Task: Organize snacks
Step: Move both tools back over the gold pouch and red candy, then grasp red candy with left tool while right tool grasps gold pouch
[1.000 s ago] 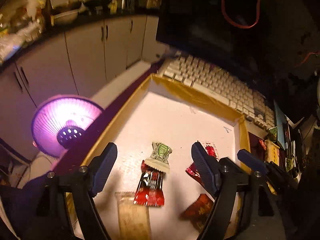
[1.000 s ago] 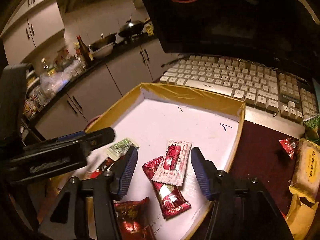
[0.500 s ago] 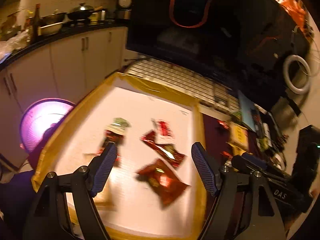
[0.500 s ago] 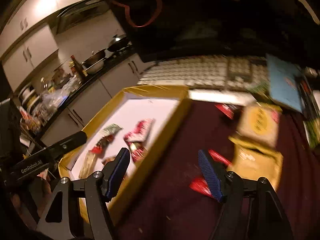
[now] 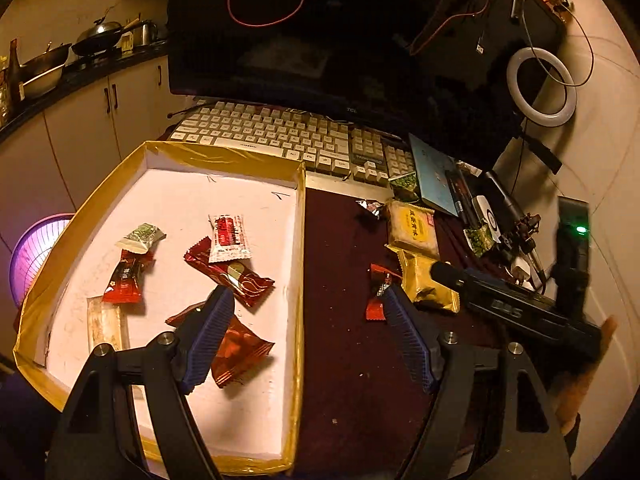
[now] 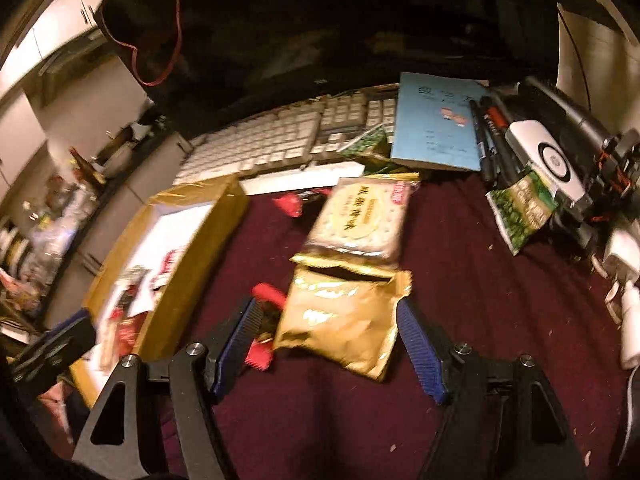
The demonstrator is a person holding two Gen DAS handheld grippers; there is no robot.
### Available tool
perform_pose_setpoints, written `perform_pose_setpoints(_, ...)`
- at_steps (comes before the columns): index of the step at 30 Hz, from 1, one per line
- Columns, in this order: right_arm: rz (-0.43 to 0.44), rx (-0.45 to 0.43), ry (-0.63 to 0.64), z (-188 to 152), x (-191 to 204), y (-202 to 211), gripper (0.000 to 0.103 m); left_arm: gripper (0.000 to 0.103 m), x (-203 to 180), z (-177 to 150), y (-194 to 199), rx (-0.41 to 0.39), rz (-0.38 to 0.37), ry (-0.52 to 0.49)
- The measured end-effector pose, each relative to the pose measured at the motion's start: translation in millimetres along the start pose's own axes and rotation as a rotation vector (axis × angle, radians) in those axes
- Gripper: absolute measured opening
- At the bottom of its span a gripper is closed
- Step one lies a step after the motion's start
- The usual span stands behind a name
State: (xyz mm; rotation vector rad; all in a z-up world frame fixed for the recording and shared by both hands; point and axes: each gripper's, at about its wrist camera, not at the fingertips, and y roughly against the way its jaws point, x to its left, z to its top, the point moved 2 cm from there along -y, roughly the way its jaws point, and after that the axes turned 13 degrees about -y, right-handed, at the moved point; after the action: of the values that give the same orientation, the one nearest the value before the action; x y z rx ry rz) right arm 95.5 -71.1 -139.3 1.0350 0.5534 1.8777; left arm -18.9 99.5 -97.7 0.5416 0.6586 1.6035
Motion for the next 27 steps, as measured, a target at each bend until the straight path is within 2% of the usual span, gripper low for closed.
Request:
perform_pose_setpoints(2,-0.036,-0.005,-0.009,4.5,-5.1,-5.7,0.075,0.077,-2.4,-0.3,-1.0,0.008,0.002,-0.007)
perform_pose_setpoints(3,-0.031,0.002,-0.021,7.4,-7.1,-10.0,0.079,0.077,-3.9,-0.5,-1.0,0.011,0.003,-0.013)
perform_pose_setpoints(6,-0.012,0.054,-0.034,12.6,-9.6,-27.3,0.082,0.077,-5.7,-0.2,-0.1,0.002,0.0,-0.012)
perform_pose_setpoints(12,0.122,0.188,0.043,-17.0,3.2,-9.6,0.076,0.077,-3.1,-0.4,-1.4,0.008,0.0,-0.004)
perform_pose_setpoints(13,0.123,0.182,0.073,-21.1,6.4,-2.0,0.076,0.077,-2.1,-0.1,-1.5,0.004,-0.005,0.003)
perform_pose_setpoints(16,0.019,0.05,0.139,-14.5,10.4,14.4,0.079,0.077,-0.9,0.3,-3.6,0.009,-0.012,0.011)
perform_pose_setpoints(17,0.01,0.03,0.15,-9.8,12.0,14.5,0.079,0.077,-1.4,0.0,-4.1,0.012,-0.012,0.007)
perform_pose_setpoints(21,0.131,0.103,0.184,-5.0,24.0,-3.9,0.078,0.077,0.1,-0.5,-0.8,0.005,-0.003,0.008)
perform_pose_setpoints(24,0.123,0.15,0.265,-21.2,35.5,-18.4,0.078,0.077,2.4,-1.3,-2.1,0.013,0.005,0.01)
perform_pose_setpoints(26,0.095,0.155,0.308,-33.6,39.7,-20.5,0.069,0.077,4.4,-1.5,-2.6,0.014,0.006,0.018)
perform_pose_setpoints(27,0.062,0.153,0.327,-40.1,39.9,-20.8,0.055,0.077,5.5,-1.0,-3.6,0.012,0.001,0.027)
